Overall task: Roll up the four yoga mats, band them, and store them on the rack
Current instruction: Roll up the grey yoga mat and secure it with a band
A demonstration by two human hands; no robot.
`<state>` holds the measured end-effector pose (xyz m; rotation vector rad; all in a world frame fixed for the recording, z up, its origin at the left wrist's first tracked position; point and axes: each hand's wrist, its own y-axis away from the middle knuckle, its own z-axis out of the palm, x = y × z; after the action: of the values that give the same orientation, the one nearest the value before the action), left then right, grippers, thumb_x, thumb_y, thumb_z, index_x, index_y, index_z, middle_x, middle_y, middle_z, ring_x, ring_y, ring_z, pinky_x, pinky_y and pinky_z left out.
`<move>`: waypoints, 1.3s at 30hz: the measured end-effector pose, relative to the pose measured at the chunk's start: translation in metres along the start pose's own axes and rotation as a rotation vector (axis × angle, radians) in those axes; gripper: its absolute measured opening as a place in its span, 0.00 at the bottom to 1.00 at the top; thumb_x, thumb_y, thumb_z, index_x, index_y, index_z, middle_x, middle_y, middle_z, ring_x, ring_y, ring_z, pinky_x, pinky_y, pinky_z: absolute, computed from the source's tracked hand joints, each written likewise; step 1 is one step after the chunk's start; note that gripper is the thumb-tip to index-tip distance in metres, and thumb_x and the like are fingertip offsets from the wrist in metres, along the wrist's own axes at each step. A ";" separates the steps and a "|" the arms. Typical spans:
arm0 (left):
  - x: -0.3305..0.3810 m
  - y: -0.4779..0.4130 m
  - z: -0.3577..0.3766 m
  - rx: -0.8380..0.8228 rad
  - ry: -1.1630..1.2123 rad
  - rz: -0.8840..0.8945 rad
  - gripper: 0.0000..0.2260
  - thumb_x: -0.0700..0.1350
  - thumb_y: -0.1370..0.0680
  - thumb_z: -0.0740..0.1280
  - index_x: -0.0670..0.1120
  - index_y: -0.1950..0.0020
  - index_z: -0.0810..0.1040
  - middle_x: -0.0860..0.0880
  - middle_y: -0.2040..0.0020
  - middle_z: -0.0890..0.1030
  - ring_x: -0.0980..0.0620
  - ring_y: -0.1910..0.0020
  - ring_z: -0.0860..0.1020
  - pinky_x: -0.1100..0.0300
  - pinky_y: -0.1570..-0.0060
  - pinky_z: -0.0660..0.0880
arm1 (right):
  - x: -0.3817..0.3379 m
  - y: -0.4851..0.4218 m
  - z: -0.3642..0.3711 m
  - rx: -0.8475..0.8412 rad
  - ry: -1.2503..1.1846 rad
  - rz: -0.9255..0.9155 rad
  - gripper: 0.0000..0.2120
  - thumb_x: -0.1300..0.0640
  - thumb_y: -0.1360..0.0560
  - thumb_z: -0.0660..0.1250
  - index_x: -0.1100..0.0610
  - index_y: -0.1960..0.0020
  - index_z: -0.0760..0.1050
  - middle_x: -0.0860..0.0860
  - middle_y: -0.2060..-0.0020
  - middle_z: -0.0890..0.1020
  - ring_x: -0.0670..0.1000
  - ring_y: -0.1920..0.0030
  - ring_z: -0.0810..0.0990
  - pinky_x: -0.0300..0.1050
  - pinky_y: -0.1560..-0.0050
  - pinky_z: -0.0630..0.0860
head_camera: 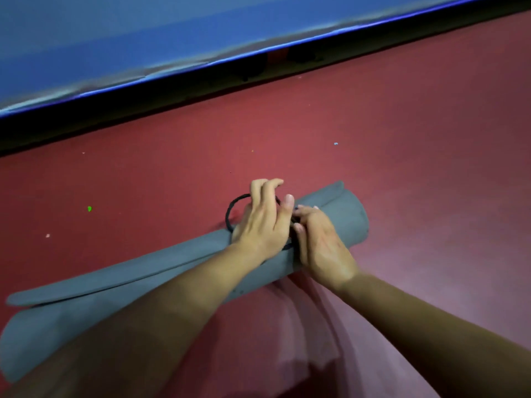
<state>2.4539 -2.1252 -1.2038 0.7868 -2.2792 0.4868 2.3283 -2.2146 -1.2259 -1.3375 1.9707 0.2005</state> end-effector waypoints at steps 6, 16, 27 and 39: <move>-0.003 -0.002 0.007 0.019 -0.209 0.084 0.26 0.60 0.19 0.49 0.45 0.29 0.67 0.44 0.35 0.68 0.37 0.47 0.76 0.46 0.44 0.71 | 0.005 0.001 -0.010 0.070 -0.076 0.369 0.08 0.52 0.15 0.57 0.56 0.49 0.67 0.47 0.59 0.77 0.53 0.58 0.77 0.49 0.59 0.68; -0.001 0.007 0.008 0.051 -0.137 0.068 0.25 0.60 0.18 0.46 0.45 0.33 0.70 0.48 0.38 0.69 0.41 0.46 0.75 0.45 0.46 0.73 | 0.001 -0.029 -0.032 -0.191 0.033 0.447 0.09 0.49 0.19 0.59 0.50 0.55 0.73 0.49 0.59 0.81 0.52 0.56 0.78 0.46 0.59 0.66; 0.007 0.013 0.006 0.060 -0.092 0.046 0.27 0.59 0.19 0.47 0.43 0.33 0.72 0.46 0.39 0.72 0.42 0.47 0.75 0.46 0.45 0.72 | 0.006 -0.023 -0.021 -0.022 0.445 0.097 0.15 0.40 0.19 0.62 0.47 0.42 0.81 0.49 0.39 0.78 0.57 0.40 0.74 0.58 0.35 0.63; 0.009 0.016 0.010 0.026 -0.157 0.073 0.25 0.59 0.18 0.48 0.43 0.36 0.73 0.47 0.44 0.75 0.46 0.46 0.75 0.49 0.43 0.70 | 0.014 -0.041 -0.021 -0.073 0.166 0.187 0.12 0.43 0.20 0.66 0.51 0.49 0.81 0.46 0.51 0.77 0.51 0.44 0.72 0.47 0.35 0.62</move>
<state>2.4333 -2.1218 -1.2071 0.7805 -2.4586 0.5045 2.3505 -2.2531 -1.2094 -1.2486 2.2502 0.2587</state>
